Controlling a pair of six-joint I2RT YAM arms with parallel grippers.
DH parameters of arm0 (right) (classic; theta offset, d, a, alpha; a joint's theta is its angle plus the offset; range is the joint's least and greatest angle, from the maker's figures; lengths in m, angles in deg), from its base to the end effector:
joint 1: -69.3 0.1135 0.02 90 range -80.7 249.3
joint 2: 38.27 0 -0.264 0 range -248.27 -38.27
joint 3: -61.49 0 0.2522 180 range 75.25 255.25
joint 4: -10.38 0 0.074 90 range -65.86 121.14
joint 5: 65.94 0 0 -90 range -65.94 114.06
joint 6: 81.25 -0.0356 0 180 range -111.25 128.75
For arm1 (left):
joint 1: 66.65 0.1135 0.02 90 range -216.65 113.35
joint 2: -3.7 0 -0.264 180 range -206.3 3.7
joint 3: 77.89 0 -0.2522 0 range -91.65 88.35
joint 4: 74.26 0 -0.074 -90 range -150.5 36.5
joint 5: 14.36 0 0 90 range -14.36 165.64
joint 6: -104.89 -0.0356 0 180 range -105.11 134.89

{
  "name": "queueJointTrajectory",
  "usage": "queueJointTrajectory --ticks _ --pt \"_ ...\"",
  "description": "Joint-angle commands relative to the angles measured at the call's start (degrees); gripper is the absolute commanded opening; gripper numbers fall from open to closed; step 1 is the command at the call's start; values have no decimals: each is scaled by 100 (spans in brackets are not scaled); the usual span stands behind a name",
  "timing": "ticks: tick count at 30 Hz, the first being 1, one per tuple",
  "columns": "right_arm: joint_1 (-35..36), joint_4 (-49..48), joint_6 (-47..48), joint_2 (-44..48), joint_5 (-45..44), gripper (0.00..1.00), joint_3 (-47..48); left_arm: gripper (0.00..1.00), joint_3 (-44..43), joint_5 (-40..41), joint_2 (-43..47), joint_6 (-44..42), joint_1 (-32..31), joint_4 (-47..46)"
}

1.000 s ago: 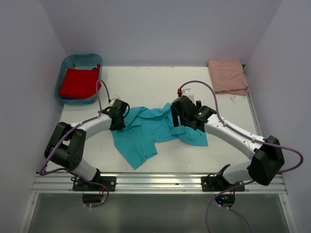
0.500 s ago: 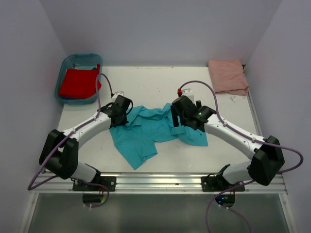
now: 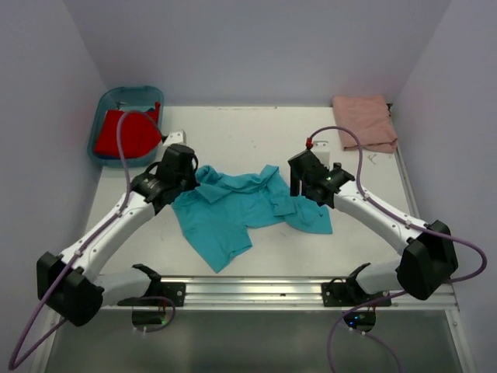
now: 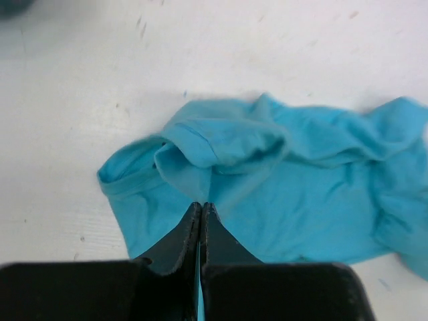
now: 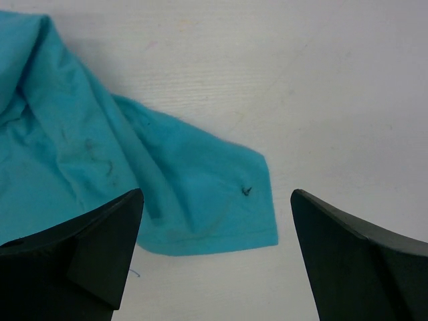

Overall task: Fold and stack the t-shirts
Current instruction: Flatten the tshirt out

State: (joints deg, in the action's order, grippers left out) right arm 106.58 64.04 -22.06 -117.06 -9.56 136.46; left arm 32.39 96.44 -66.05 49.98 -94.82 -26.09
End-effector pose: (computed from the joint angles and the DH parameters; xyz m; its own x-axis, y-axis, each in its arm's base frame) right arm 0.2316 0.1515 0.2683 -0.7133 -0.0069 -0.7008 0.1139 0.9855 -0.1256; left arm 0.2284 -0.1080 0.2811 -0.6715 -0.2500 -0.6976 -0.1874 0.9681 -0.1666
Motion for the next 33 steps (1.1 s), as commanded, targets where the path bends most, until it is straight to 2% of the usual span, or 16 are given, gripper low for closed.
queueJointTrajectory --ticks 1,8,17,22,25,29,33 --pt "-264 114 -628 293 -548 97 -214 0 -791 -32 761 103 -40 135" --pt "-511 36 -918 21 -347 97 -390 0 -1531 55 955 -81 -40 478" --pt "-616 -772 -1182 -24 769 92 -1224 0 -2111 425 815 -230 -40 549" --pt "-608 -2080 -524 468 2488 84 -1936 0 -2366 470 736 -284 -40 391" --pt "-599 -2346 -216 1057 2948 83 -2025 0 -2340 329 595 -231 -40 364" --pt "-599 -2233 31 1375 2976 83 -1780 0 -2156 223 533 -161 -40 250" --pt "-590 -2179 119 928 2958 82 -1507 0 -2138 170 489 -152 -40 250"
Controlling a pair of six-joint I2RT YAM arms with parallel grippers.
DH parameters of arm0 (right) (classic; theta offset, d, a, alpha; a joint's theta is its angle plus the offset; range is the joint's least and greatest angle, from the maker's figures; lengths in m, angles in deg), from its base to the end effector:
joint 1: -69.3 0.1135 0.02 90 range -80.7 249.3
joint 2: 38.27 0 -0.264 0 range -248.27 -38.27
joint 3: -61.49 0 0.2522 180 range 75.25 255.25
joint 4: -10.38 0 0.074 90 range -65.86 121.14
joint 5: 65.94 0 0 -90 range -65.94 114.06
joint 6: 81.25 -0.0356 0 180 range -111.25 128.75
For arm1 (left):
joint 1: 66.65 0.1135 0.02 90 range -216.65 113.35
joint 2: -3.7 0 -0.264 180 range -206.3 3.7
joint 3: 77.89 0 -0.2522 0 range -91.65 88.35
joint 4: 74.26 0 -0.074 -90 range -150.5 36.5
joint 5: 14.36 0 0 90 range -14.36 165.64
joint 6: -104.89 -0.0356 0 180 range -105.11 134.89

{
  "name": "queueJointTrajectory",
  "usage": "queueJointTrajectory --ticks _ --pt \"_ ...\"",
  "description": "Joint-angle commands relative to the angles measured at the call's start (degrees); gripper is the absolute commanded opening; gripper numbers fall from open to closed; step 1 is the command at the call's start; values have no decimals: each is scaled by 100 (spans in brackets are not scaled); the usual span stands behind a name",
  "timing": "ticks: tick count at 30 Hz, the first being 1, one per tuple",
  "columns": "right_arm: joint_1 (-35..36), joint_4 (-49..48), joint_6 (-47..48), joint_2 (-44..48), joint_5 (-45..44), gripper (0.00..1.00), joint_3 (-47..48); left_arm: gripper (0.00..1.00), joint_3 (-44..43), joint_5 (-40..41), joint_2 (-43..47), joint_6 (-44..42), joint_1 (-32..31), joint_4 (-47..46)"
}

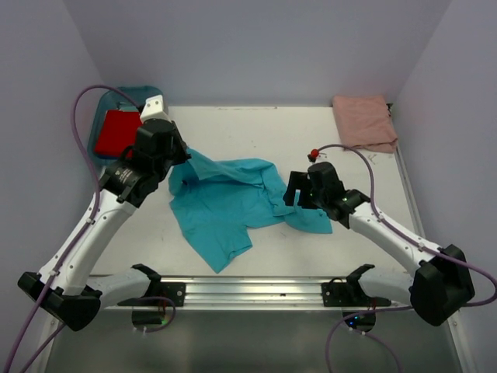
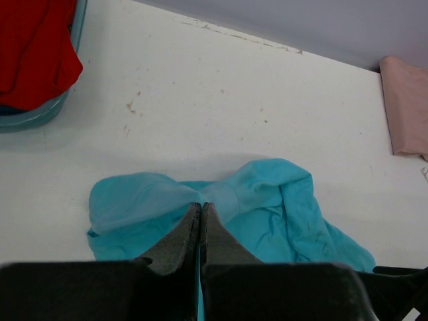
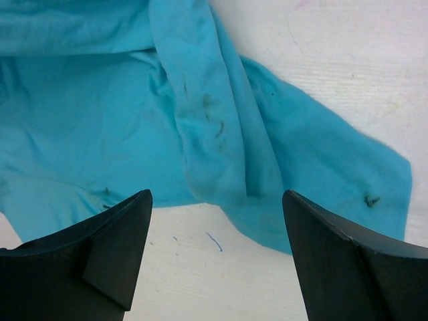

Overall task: Fold and stack the t-shirts
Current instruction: Flatten the tshirt out

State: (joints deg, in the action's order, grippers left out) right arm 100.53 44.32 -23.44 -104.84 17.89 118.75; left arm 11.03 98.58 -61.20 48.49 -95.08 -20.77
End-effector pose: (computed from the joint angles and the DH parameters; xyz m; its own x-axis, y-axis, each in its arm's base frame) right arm 0.2103 0.1230 0.2400 -0.7348 0.1739 -0.6556 -0.0675 0.9431 0.3257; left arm 0.2082 -0.0969 0.4148 -0.4101 -0.3575 -0.8390 -0.1118 0.9328 -0.3428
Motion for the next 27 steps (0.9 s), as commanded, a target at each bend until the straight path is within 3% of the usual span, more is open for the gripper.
queueJointTrajectory --ticks 1,5,9,10,13,15,17,21,27 --pt "15 -234 265 -539 265 82 351 0 -2 -9 21 -12 -14 -272" --pt "15 -480 230 -1191 458 78 501 0 -46 97 74 -29 -5 -176" --pt "15 -726 230 -1543 600 64 623 0 -38 193 144 -47 -5 -123" --pt "7 -753 239 -1587 600 51 633 0 -29 202 145 -38 -5 -114" --pt "15 -709 239 -1570 600 29 633 0 15 220 162 -38 -5 -97" --pt "15 -648 230 -1535 582 9 624 0 41 220 162 -38 -5 -114" --pt "15 -542 221 -1526 504 0 633 0 68 194 145 -38 -5 -132" --pt "7 18 274 -1132 -137 0 790 0 77 176 171 -38 -5 -123" --pt "15 1179 449 -384 -2105 0 1317 0 147 202 197 -56 -5 -149"
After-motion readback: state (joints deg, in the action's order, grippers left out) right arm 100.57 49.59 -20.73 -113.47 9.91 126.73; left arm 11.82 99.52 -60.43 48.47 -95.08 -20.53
